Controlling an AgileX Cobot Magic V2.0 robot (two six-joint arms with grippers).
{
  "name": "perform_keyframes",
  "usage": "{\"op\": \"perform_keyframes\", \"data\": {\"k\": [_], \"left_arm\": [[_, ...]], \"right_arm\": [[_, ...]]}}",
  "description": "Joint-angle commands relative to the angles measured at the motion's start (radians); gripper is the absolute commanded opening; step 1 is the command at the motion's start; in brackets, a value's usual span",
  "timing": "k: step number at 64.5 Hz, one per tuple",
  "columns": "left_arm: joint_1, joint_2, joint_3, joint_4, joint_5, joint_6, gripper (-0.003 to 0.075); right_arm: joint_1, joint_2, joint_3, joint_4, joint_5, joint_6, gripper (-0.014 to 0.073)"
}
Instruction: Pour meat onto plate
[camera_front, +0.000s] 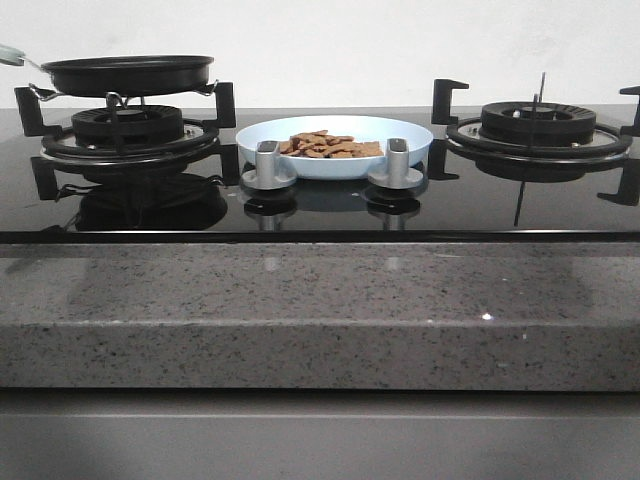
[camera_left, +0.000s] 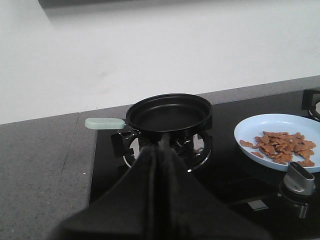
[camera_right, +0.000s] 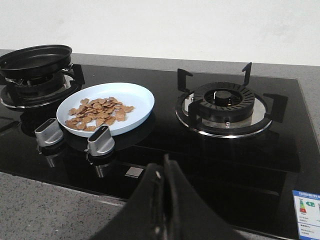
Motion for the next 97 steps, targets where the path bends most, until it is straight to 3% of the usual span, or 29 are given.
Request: {"op": "perform_keyframes", "data": {"k": [1,17,29,39,57,73,97], "left_arm": [[-0.006,0.008,-0.027,-0.023,-0.061,-0.003,-0.0020],[-0.006,0.004,-0.003,0.006,-0.085,-0.046,-0.0020],[-0.009,-0.073,0.044,0.375,-0.095,-0.463,-0.0020],[-0.051,-0.206,0.144,0.629,-0.121,-0.690,-0.0020],[-0.096,-0.388,0.350,0.637,-0.131,-0.691,-0.0020],[-0.094,-0.425,0.540,0.637,-0.295,-0.691,-0.0020],[-0.066,-0.425,0.552,0.632,-0.265,-0.691,-0.0020]], "right_arm": [[-0.002,0.008,-0.025,0.001,-0.072,-0.009,-0.0060],[-0.002,0.008,-0.025,0.001,-0.072,-0.009,-0.0060],[-0.002,0.008,-0.025,0.001,-0.072,-0.009,-0.0060],[-0.002,0.008,-0.025,0.001,-0.072,-0.009,-0.0060],[-0.002,0.008,-0.025,0.001,-0.072,-0.009,-0.0060],[-0.002,0.008,-0.025,0.001,-0.071,-0.009,-0.0060],[-0.002,0.008,-0.025,0.001,-0.071,-0.009,-0.0060]]}}
